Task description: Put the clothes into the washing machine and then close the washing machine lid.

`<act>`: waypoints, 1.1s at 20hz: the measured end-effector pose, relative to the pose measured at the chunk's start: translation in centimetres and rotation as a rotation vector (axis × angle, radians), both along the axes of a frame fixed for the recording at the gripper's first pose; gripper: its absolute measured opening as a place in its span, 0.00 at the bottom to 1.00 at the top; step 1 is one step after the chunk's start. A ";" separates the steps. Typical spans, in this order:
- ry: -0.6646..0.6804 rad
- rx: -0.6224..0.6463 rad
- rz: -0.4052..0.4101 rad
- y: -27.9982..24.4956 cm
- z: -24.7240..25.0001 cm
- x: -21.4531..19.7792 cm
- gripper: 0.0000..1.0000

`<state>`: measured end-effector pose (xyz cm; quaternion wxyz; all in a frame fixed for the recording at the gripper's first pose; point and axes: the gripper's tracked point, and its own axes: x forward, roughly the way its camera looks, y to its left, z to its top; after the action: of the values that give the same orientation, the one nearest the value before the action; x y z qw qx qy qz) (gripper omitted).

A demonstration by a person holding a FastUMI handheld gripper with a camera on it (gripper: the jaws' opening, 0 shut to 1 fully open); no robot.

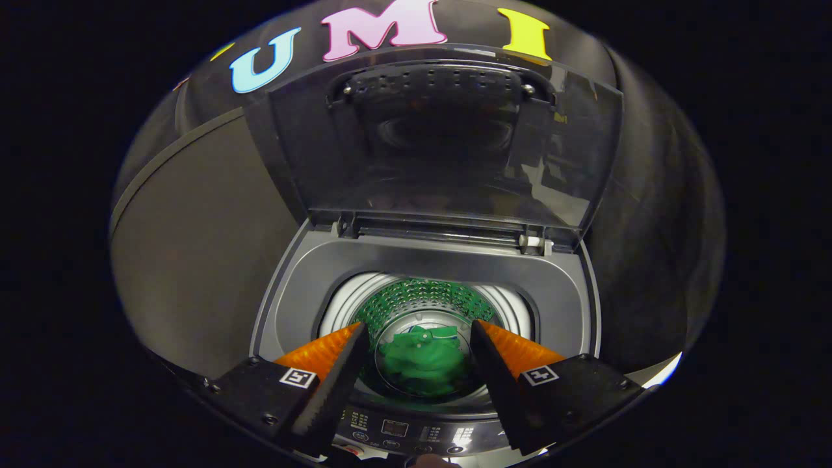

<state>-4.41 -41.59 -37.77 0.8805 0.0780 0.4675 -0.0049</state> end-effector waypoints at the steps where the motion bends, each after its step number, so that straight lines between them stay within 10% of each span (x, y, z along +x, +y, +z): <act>1: -0.007 -0.005 -0.013 -0.4 0.2 0.0 0.99; 12: -0.053 -0.012 -0.104 -1.7 2.0 0.6 0.99; 22: -0.359 -0.042 -0.149 -3.9 13.6 10.2 0.99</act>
<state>5.78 -45.44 -24.21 0.9485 0.0937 0.2955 -0.0660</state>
